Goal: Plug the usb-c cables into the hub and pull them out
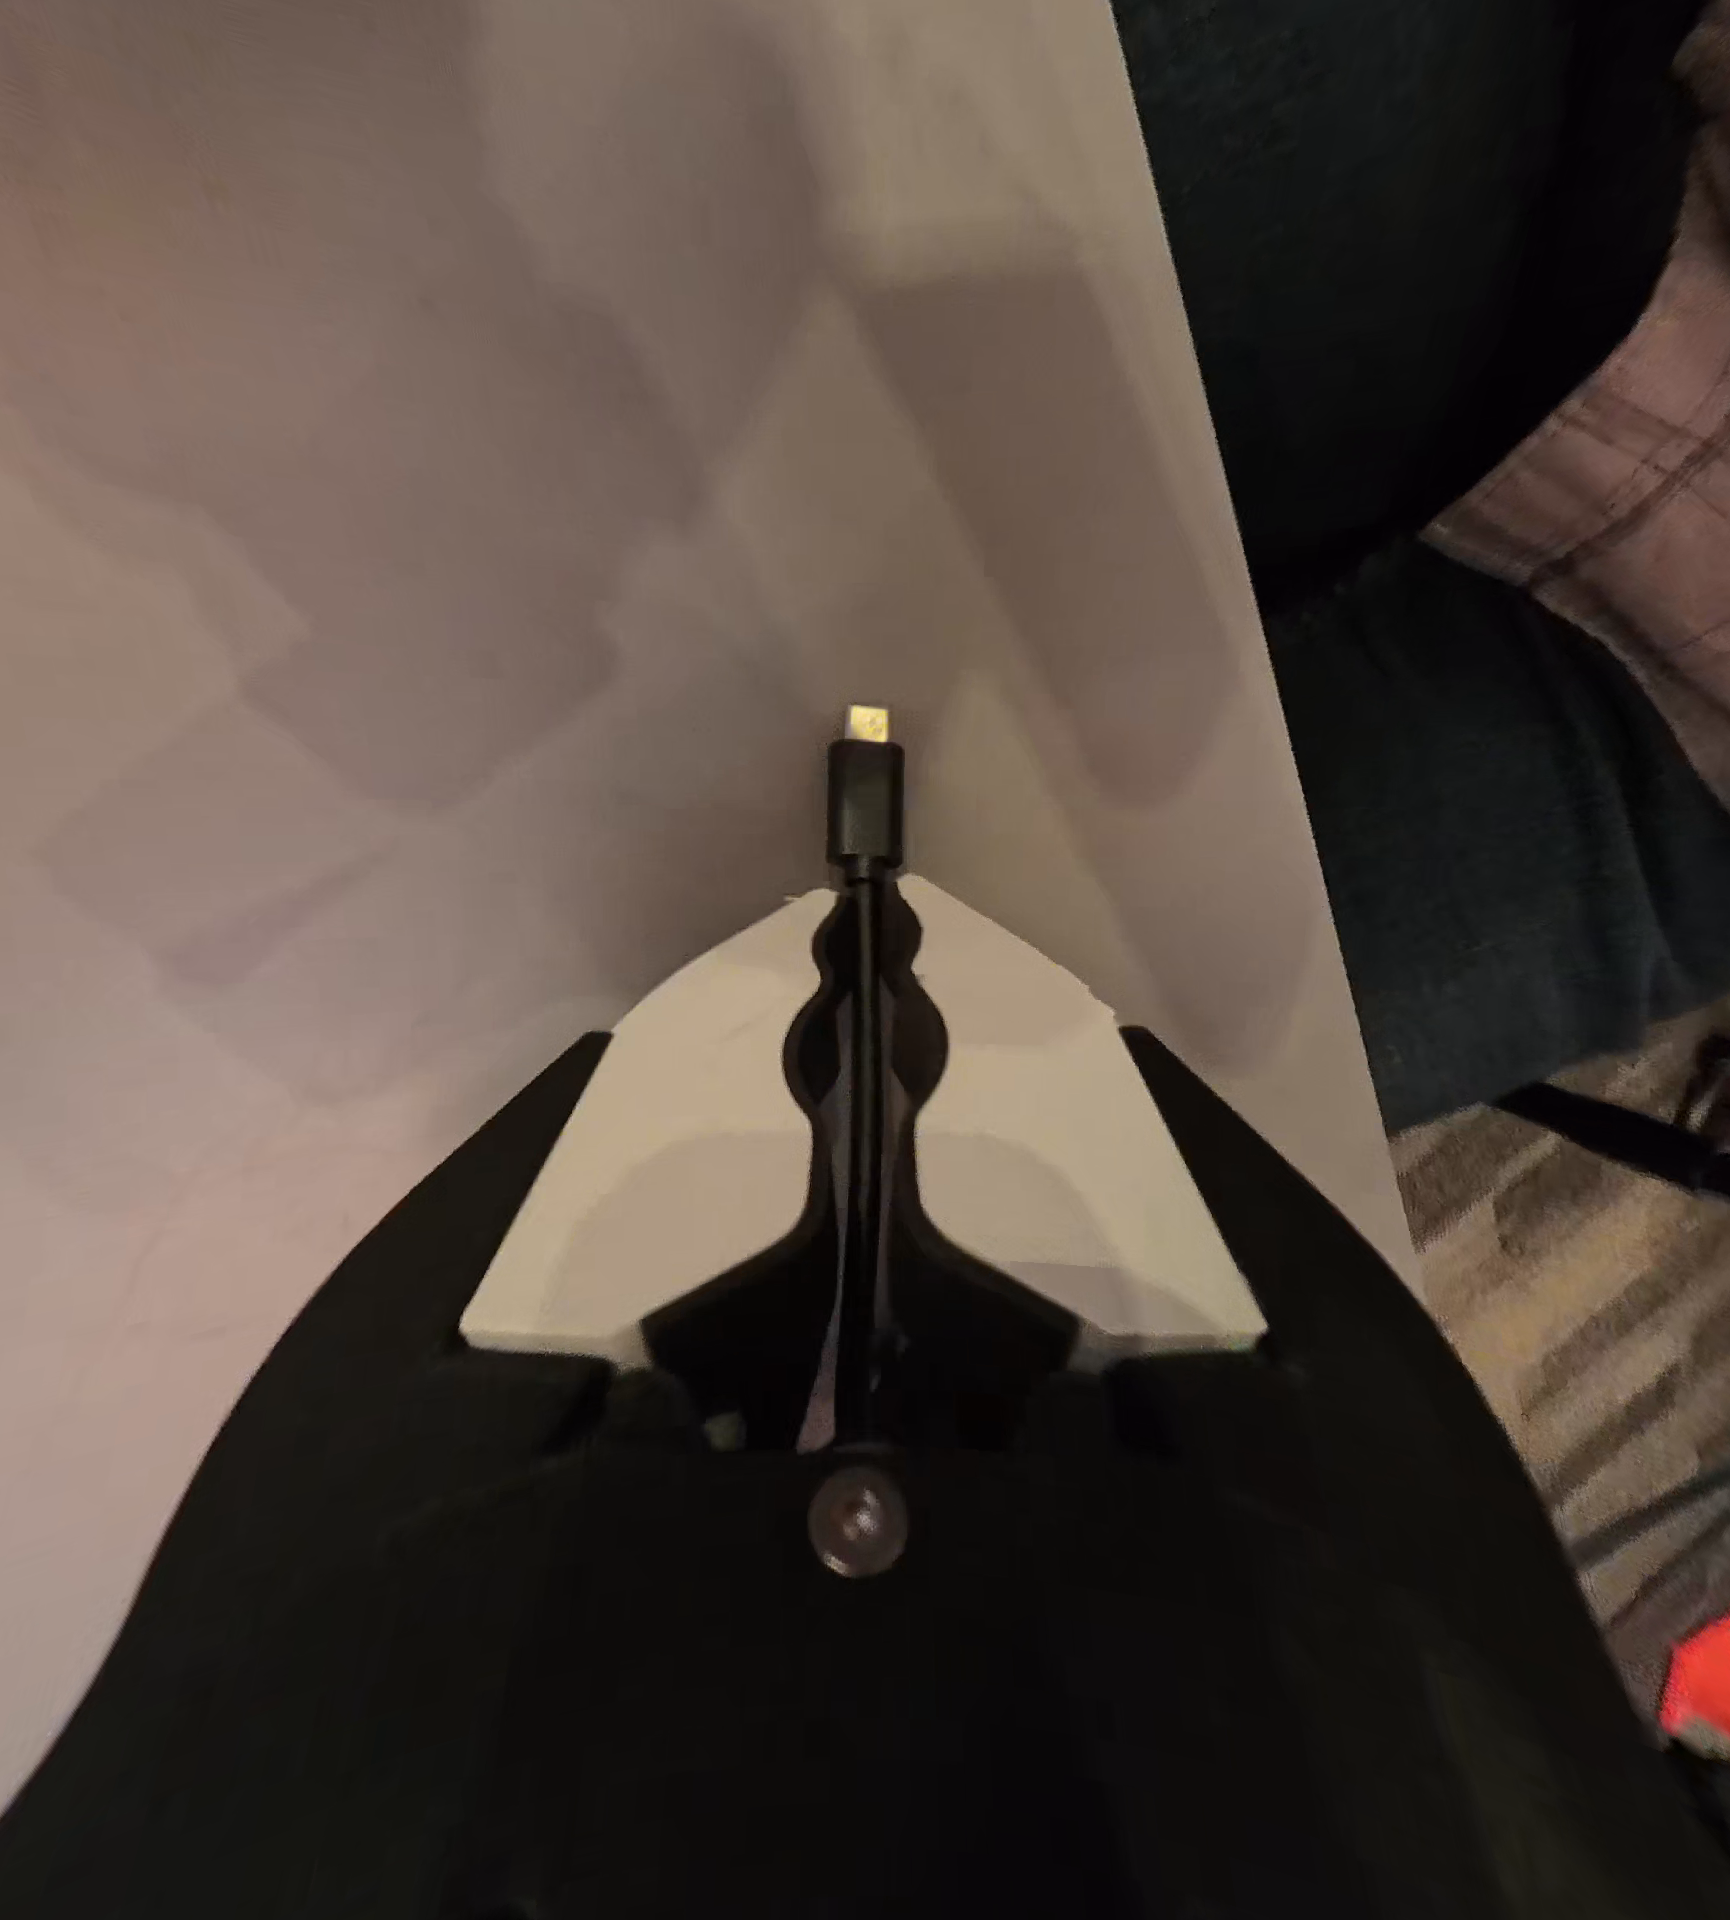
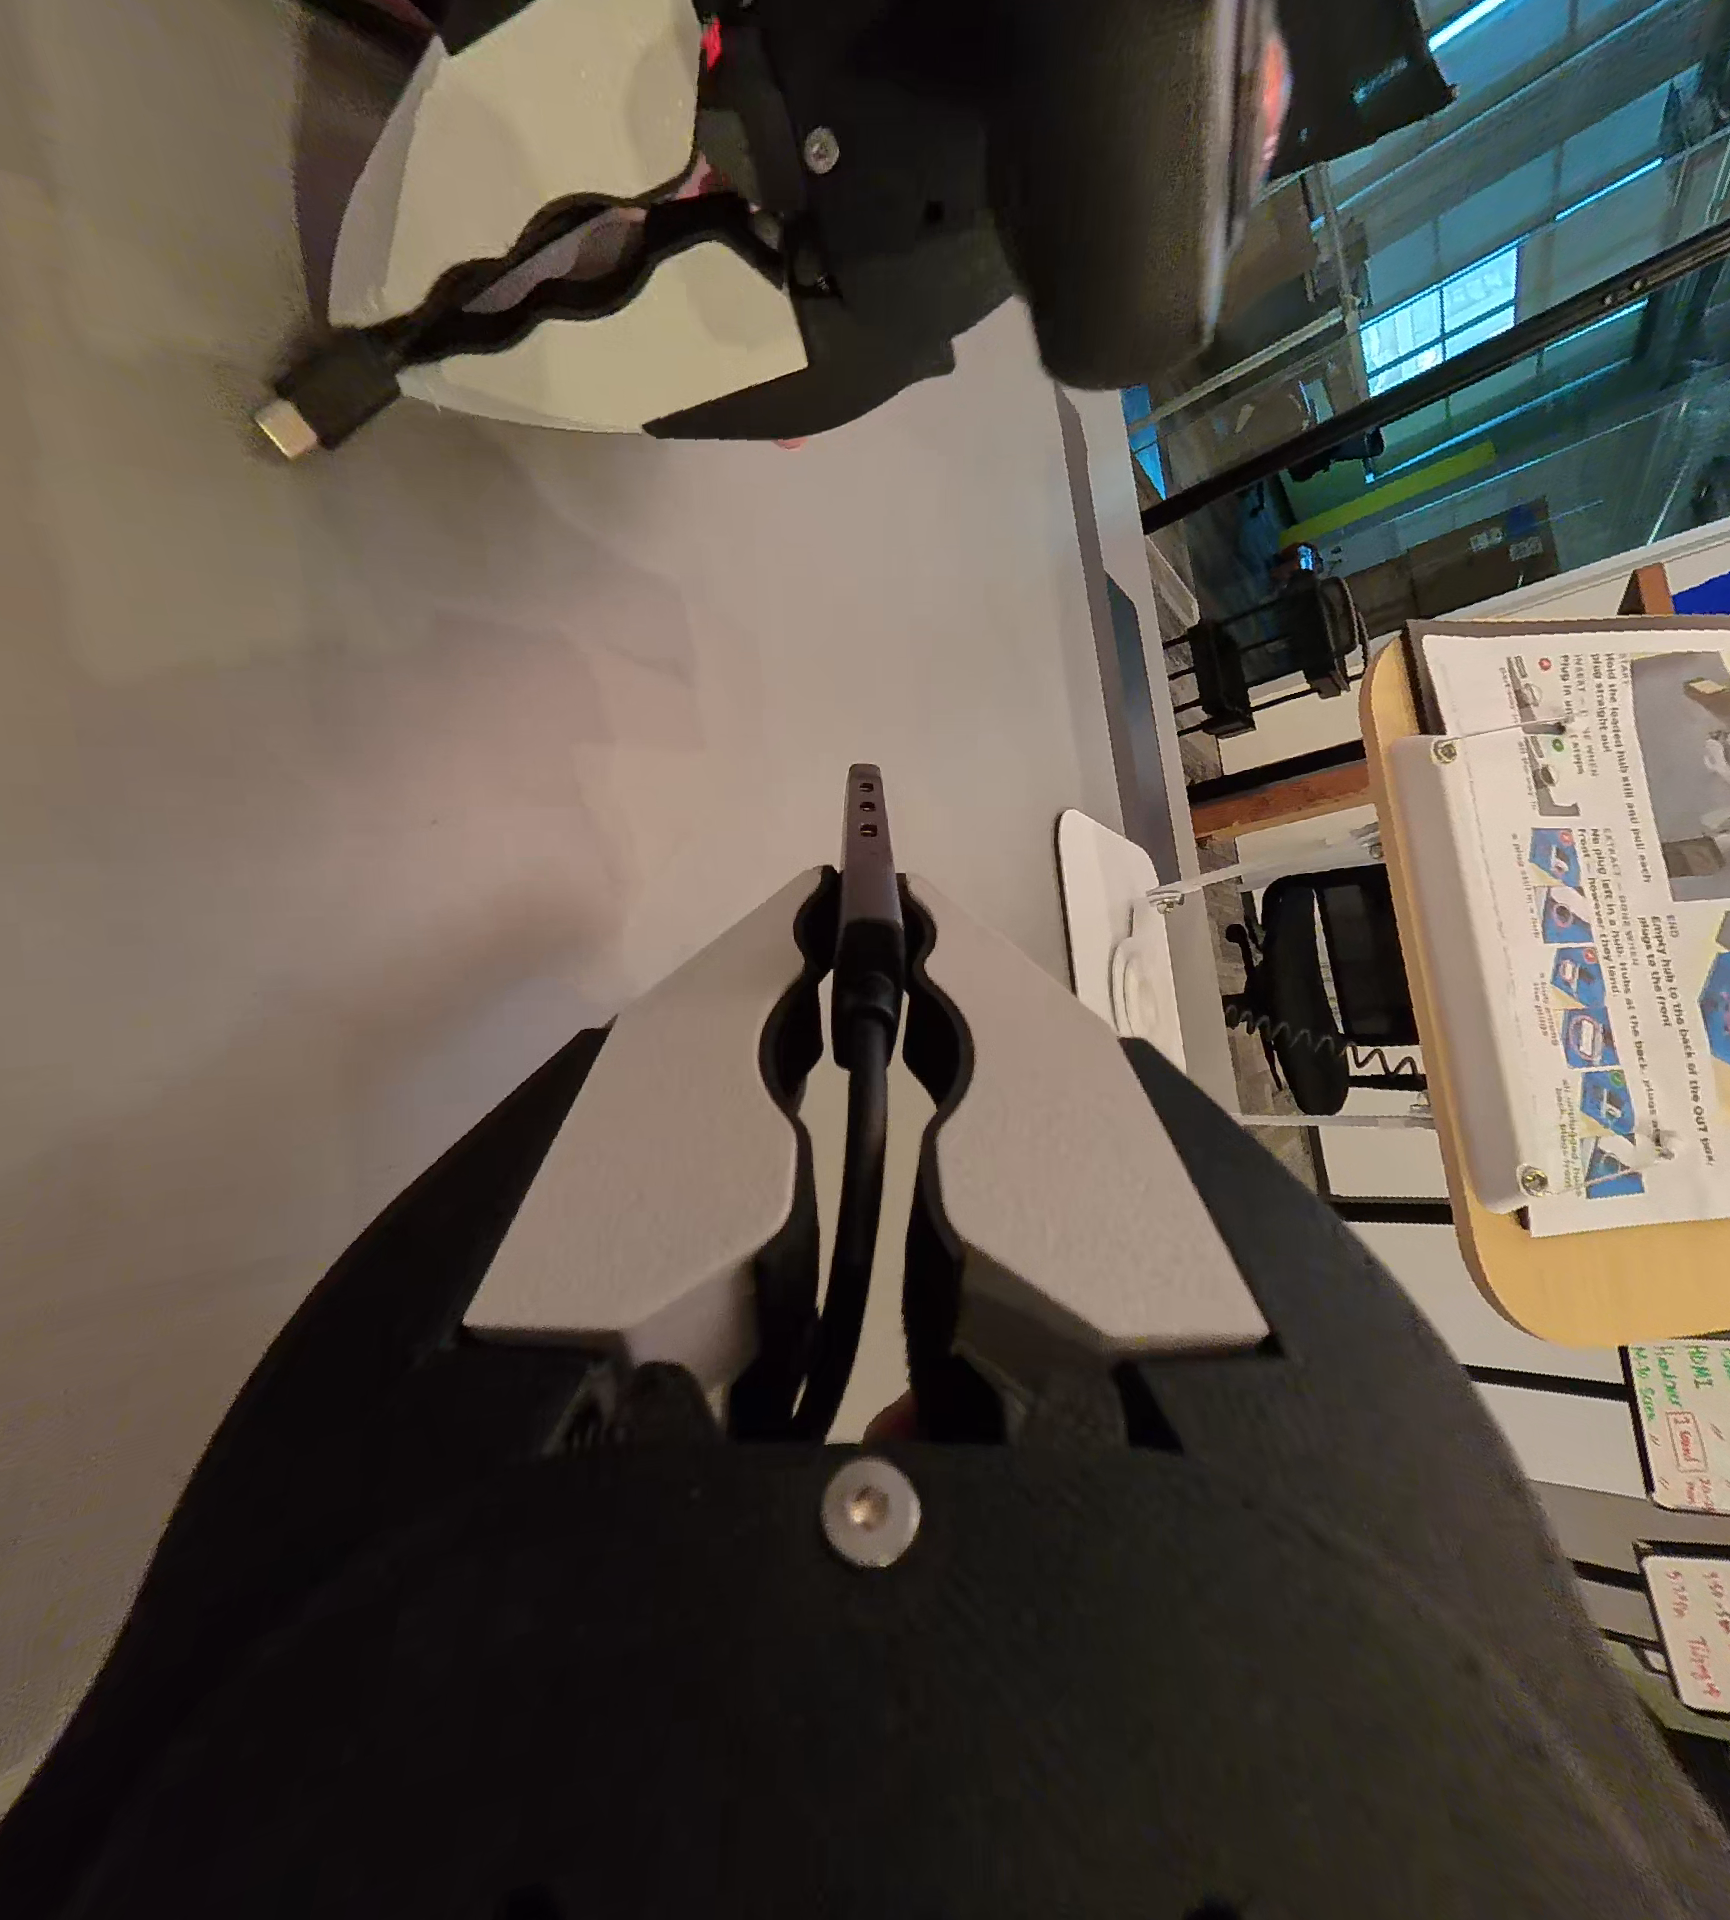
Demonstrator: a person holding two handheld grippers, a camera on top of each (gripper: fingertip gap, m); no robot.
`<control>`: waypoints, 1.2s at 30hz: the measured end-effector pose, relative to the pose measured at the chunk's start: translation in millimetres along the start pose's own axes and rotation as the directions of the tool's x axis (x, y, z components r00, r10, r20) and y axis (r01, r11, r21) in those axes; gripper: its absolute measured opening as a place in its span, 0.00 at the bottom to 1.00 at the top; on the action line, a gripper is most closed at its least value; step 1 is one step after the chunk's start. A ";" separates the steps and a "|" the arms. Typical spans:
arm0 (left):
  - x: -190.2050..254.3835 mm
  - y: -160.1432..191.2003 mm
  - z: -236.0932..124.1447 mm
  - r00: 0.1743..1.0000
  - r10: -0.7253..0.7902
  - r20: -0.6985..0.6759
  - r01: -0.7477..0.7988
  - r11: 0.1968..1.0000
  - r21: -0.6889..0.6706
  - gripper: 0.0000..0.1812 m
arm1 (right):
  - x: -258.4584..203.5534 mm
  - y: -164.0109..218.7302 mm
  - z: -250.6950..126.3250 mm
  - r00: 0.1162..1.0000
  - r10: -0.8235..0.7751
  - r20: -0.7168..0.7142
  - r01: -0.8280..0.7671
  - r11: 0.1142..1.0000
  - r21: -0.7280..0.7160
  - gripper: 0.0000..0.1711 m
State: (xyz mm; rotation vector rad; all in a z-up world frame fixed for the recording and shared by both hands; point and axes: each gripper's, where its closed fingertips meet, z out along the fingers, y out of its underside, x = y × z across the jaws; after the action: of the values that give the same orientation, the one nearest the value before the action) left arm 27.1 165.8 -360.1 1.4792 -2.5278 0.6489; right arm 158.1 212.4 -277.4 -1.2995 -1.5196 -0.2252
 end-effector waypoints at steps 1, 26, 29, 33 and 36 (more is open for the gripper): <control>-1.5 -2.3 -2.4 1.000 -0.016 0.012 0.016 1.000 0.027 0.02 | -0.2 0.6 -0.2 1.000 0.005 -0.001 -0.005 1.000 -0.001 0.04; -80.8 -39.7 -96.6 0.756 -0.513 0.406 0.247 0.799 0.549 0.02 | 37.3 29.0 22.7 0.969 -0.093 -0.228 0.042 0.975 -0.220 0.04; -82.1 -50.0 -99.0 0.761 -0.532 0.372 0.256 0.772 0.581 0.02 | 38.0 30.4 26.7 0.962 -0.127 -0.240 0.071 0.970 -0.232 0.04; -85.3 -58.3 -101.1 0.755 -0.557 0.345 0.275 0.747 0.605 0.02 | 38.1 31.3 30.2 0.952 -0.169 -0.254 0.105 0.964 -0.246 0.04; -87.9 -62.4 -99.3 0.748 -0.577 0.328 0.299 0.734 0.610 0.02 | 38.5 31.4 31.5 0.947 -0.185 -0.264 0.118 0.961 -0.252 0.04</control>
State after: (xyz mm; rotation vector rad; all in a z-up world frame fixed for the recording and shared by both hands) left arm 115.9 252.3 -281.9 2.6753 -2.1981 1.0273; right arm 171.3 269.7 -274.6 -1.2675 -1.3734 -0.6816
